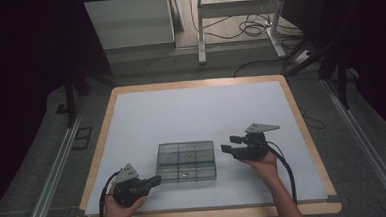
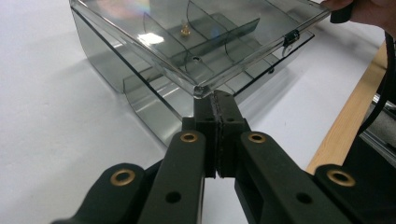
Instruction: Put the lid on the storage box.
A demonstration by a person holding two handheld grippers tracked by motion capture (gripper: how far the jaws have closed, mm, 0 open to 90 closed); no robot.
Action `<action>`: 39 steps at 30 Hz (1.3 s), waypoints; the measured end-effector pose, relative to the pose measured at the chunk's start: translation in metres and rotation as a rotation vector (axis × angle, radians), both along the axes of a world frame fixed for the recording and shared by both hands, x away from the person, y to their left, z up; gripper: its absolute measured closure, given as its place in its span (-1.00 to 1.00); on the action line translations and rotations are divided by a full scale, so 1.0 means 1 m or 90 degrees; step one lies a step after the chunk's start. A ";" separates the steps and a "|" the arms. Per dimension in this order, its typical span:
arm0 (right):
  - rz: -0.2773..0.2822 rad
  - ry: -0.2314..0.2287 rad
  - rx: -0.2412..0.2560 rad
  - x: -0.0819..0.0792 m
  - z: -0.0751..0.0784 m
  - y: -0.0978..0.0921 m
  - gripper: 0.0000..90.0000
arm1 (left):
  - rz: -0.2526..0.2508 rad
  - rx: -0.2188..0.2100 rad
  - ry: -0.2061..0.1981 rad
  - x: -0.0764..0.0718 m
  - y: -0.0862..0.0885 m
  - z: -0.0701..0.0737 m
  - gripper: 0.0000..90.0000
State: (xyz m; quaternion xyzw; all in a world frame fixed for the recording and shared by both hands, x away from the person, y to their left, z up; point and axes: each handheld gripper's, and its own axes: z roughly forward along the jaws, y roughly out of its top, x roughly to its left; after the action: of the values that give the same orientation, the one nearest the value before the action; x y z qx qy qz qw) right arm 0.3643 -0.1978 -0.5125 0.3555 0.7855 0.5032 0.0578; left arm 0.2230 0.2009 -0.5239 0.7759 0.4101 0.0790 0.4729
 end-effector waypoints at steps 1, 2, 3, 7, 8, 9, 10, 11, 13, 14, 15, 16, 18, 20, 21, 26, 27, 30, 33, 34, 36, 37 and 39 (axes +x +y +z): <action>0.000 -0.001 0.001 0.000 0.000 0.000 -0.17 | 0.000 0.000 0.001 -0.001 0.001 -0.001 0.99; 0.000 -0.001 0.000 0.000 -0.001 -0.001 -0.17 | 0.002 0.000 0.001 -0.002 0.001 -0.001 0.99; -0.001 0.000 0.001 0.000 -0.001 -0.001 -0.17 | 0.002 0.000 0.003 -0.003 0.001 -0.002 0.99; -0.001 0.000 0.001 -0.001 -0.003 -0.002 -0.17 | 0.003 0.002 0.008 -0.004 0.003 -0.004 0.98; -0.001 0.001 0.001 -0.001 -0.003 -0.002 -0.17 | 0.002 0.003 0.009 -0.004 0.003 -0.005 0.98; -0.002 0.001 0.001 -0.001 -0.003 -0.002 -0.17 | 0.000 0.003 0.011 -0.005 0.003 -0.005 0.98; -0.002 0.001 0.001 -0.001 -0.003 -0.002 -0.17 | -0.001 0.004 0.012 -0.005 0.002 -0.005 0.98; -0.002 0.001 0.001 -0.001 -0.003 -0.002 -0.17 | -0.002 0.001 0.010 -0.007 0.003 -0.005 0.97; -0.001 0.002 0.005 -0.002 -0.003 -0.003 -0.17 | 0.000 0.000 0.012 -0.009 0.004 -0.005 0.98; -0.001 0.002 0.007 -0.002 -0.003 -0.003 -0.17 | 0.001 -0.002 0.012 -0.011 0.005 -0.005 0.98; -0.003 0.000 0.007 -0.002 -0.003 -0.004 -0.17 | 0.004 -0.002 0.011 -0.012 0.007 -0.005 0.97; -0.003 0.000 0.007 -0.002 -0.003 -0.004 -0.17 | 0.006 -0.004 0.010 -0.013 0.008 -0.005 0.97; -0.003 -0.001 0.006 -0.003 -0.003 -0.004 -0.17 | 0.013 -0.007 0.006 -0.013 0.011 -0.004 0.97; -0.003 -0.002 0.007 -0.003 -0.003 -0.005 -0.17 | 0.018 -0.016 -0.006 -0.013 0.015 -0.001 0.95; -0.004 0.000 0.006 -0.003 -0.003 -0.005 -0.17 | 0.024 -0.021 -0.016 -0.013 0.017 0.001 0.92; -0.006 -0.005 0.004 -0.005 -0.003 -0.007 -0.17 | 0.066 -0.039 -0.034 -0.007 0.028 0.009 0.61; -0.008 -0.006 0.004 -0.005 -0.003 -0.008 -0.17 | 0.074 -0.038 -0.038 -0.005 0.030 0.011 0.57; -0.010 -0.010 0.001 -0.006 -0.003 -0.010 -0.18 | 0.091 -0.023 -0.039 0.004 0.034 0.014 0.35; -0.013 -0.010 -0.001 -0.007 -0.004 -0.012 -0.18 | 0.108 -0.015 -0.039 0.014 0.036 0.016 0.21; -0.015 -0.010 0.001 -0.007 -0.004 -0.013 -0.18 | 0.110 -0.013 -0.035 0.018 0.036 0.016 0.16; -0.013 -0.010 0.002 -0.007 -0.005 -0.015 -0.19 | 0.123 -0.014 -0.030 0.027 0.037 0.017 0.09; -0.015 -0.010 0.002 -0.008 -0.005 -0.016 -0.20 | 0.128 -0.015 -0.028 0.031 0.037 0.017 0.07; -0.017 -0.012 0.004 -0.009 -0.004 -0.017 -0.20 | 0.141 -0.011 -0.025 0.038 0.037 0.017 0.02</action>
State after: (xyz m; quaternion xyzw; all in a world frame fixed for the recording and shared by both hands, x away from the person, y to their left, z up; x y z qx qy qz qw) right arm 0.3554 -0.2150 -0.5166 0.3615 0.7784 0.5083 0.0706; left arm 0.2611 0.2374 -0.5072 0.7199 0.4844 0.1425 0.4761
